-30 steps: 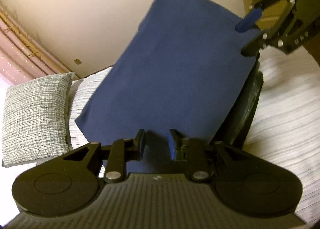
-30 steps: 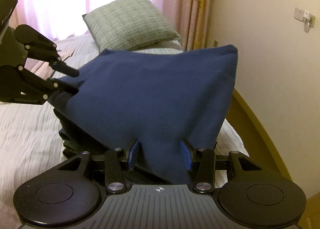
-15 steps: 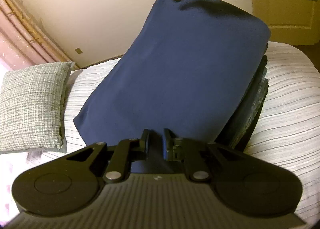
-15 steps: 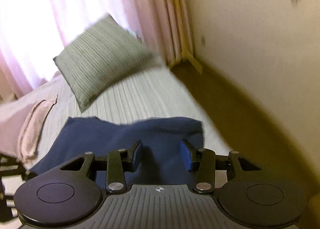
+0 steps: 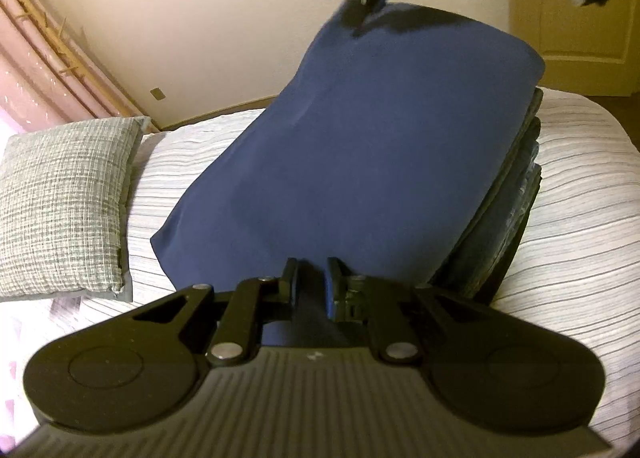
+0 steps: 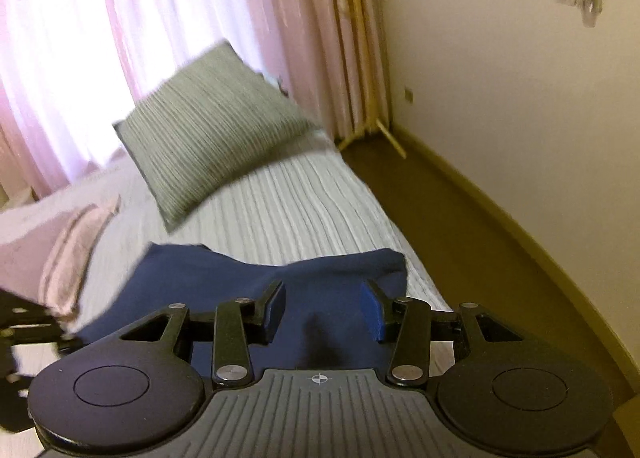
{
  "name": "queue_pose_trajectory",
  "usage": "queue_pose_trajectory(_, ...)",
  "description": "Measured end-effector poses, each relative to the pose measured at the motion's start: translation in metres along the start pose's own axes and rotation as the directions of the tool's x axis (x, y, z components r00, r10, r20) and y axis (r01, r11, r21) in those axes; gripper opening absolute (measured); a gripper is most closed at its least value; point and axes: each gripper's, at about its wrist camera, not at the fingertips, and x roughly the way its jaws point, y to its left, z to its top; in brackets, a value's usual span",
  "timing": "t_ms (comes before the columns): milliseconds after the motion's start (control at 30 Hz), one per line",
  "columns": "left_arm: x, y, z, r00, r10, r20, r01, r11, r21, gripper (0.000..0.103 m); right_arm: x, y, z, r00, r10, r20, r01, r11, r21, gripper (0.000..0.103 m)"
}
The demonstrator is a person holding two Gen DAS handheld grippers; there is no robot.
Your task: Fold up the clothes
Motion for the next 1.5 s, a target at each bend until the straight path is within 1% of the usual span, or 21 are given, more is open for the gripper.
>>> queue_pose_trajectory(67, -0.003, 0.001, -0.001, 1.0, 0.002, 0.003, -0.002, 1.0, -0.016, 0.011, -0.011, 0.007, -0.021, 1.0, 0.023, -0.01, -0.022, 0.999, 0.042, 0.045)
queue_pose_trajectory(100, -0.005, 0.002, -0.002, 1.0, 0.004, 0.004, -0.003, 1.0, -0.024, 0.013, -0.011, 0.01, -0.036, 0.998, 0.034, -0.043, -0.032, 0.998, 0.054, 0.045)
queue_pose_trajectory(167, -0.009, 0.003, -0.002, 1.0, 0.013, 0.012, -0.012, 0.999, -0.049, 0.017, -0.001, 0.011, -0.06, 0.994, 0.034, -0.099, -0.029, 0.998, 0.049, 0.046)
queue_pose_trajectory(200, -0.011, 0.004, -0.003, 1.0, 0.018, 0.016, -0.017, 0.998, -0.064, 0.019, 0.0, 0.01, -0.068, 0.995, 0.029, -0.099, -0.026, 0.999, 0.039, 0.047)
queue_pose_trajectory(267, -0.012, 0.003, -0.004, 1.0, 0.016, 0.013, -0.015, 0.997, -0.078, 0.02, -0.008, 0.011, -0.068, 0.996, 0.021, -0.087, -0.018, 0.999, 0.04, 0.047)
queue_pose_trajectory(300, -0.013, 0.003, -0.003, 1.0, 0.013, 0.011, -0.012, 0.997, -0.079, 0.023, -0.013, 0.011, -0.066, 0.997, 0.017, -0.08, -0.013, 0.999, 0.043, 0.048)
queue_pose_trajectory(367, -0.019, 0.003, -0.001, 1.0, 0.02, 0.011, -0.019, 0.997, -0.079, 0.025, -0.029, 0.014, -0.068, 0.998, 0.016, -0.057, -0.013, 0.998, 0.058, 0.049)
queue_pose_trajectory(400, -0.023, 0.003, 0.0, 1.0, 0.026, 0.013, -0.025, 0.996, -0.082, 0.027, -0.033, 0.016, -0.072, 0.998, 0.017, -0.061, -0.013, 0.998, 0.06, 0.05)
queue_pose_trajectory(467, -0.033, 0.003, -0.002, 0.999, 0.037, 0.02, -0.035, 0.994, -0.106, 0.031, -0.034, 0.02, -0.083, 0.997, 0.015, -0.082, -0.01, 0.999, 0.05, 0.058)
queue_pose_trajectory(567, -0.037, 0.002, -0.007, 1.0, 0.031, -0.004, -0.032, 0.99, -0.137, 0.032, -0.031, 0.025, -0.086, 0.996, 0.004, -0.087, -0.001, 1.0, 0.027, 0.059)
queue_pose_trajectory(600, -0.037, 0.0, -0.008, 1.0, 0.027, -0.012, -0.028, 0.991, -0.13, 0.032, -0.035, 0.025, -0.082, 0.997, 0.005, -0.075, -0.002, 0.999, 0.034, 0.059)
queue_pose_trajectory(633, -0.038, -0.003, -0.008, 0.999, 0.032, -0.014, -0.033, 0.993, -0.111, 0.032, -0.04, 0.025, -0.079, 0.998, 0.005, -0.06, -0.002, 0.999, 0.044, 0.063)
queue_pose_trajectory(667, -0.041, -0.004, -0.008, 0.999, 0.044, -0.011, -0.045, 0.995, -0.093, 0.032, -0.045, 0.025, -0.077, 0.999, -0.001, -0.046, 0.003, 0.999, 0.051, 0.074)
queue_pose_trajectory(733, -0.05, -0.004, -0.008, 0.998, 0.064, -0.003, -0.064, 0.994, -0.094, 0.032, -0.053, 0.029, -0.082, 0.999, -0.009, -0.05, 0.013, 0.998, 0.067, 0.08)
queue_pose_trajectory(933, -0.081, -0.002, -0.026, 0.996, 0.087, -0.026, -0.09, 0.975, -0.205, 0.041, -0.077, 0.04, -0.105, 0.996, -0.029, -0.081, 0.038, 0.992, 0.117, 0.08)
queue_pose_trajectory(1033, -0.095, -0.007, -0.039, 0.995, 0.087, -0.046, -0.096, 0.96, -0.263, 0.049, -0.086, 0.047, -0.118, 0.994, -0.033, -0.105, 0.05, 0.985, 0.163, 0.081)
queue_pose_trajectory(1167, -0.115, -0.021, -0.051, 0.996, 0.075, -0.05, -0.087, 0.946, -0.313, 0.064, -0.096, 0.059, -0.134, 0.989, -0.027, -0.147, 0.059, 0.975, 0.216, 0.082)
queue_pose_trajectory(1233, -0.125, -0.028, -0.055, 0.997, 0.067, -0.046, -0.078, 0.94, -0.332, 0.066, -0.099, 0.066, -0.137, 0.987, -0.028, -0.159, 0.063, 0.973, 0.222, 0.084)
queue_pose_trajectory(1300, -0.133, -0.033, -0.059, 0.997, 0.065, -0.04, -0.075, 0.936, -0.344, 0.073, -0.099, 0.074, -0.139, 0.985, -0.025, -0.168, 0.063, 0.972, 0.227, 0.085)
queue_pose_trajectory(1367, -0.141, -0.038, -0.063, 0.997, 0.067, -0.03, -0.073, 0.933, -0.352, 0.078, -0.103, 0.081, -0.142, 0.984, -0.027, -0.176, 0.068, 0.971, 0.231, 0.087)
queue_pose_trajectory(1500, -0.153, -0.044, -0.07, 0.997, 0.081, -0.013, -0.08, 0.926, -0.368, 0.09, -0.114, 0.1, -0.148, 0.978, -0.072, -0.196, 0.115, 0.969, 0.217, 0.09)
